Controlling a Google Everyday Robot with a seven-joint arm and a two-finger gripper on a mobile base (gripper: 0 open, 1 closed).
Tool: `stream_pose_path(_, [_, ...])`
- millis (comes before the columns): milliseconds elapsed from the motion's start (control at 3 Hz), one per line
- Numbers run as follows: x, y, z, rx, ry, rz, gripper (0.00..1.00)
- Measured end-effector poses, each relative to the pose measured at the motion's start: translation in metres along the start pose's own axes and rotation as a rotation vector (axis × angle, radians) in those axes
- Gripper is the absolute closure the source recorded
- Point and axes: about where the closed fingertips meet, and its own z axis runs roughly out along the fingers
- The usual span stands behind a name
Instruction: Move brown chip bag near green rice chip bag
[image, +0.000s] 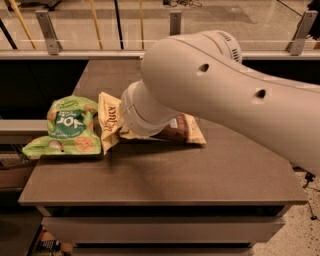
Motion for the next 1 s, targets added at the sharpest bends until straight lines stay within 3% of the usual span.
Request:
stream_pose_path(333, [-0.0011,-0.0002,-0.0007,0.001,0.0,-0.002,0.13])
stream_pose_path(667, [-0.0024,-0.0004,-0.0014,0.002,0.0,-0.005,0.0])
stream_pose_path(1000, [-0.0024,-0.0004,-0.0014,0.002,0.0,-0.005,0.0])
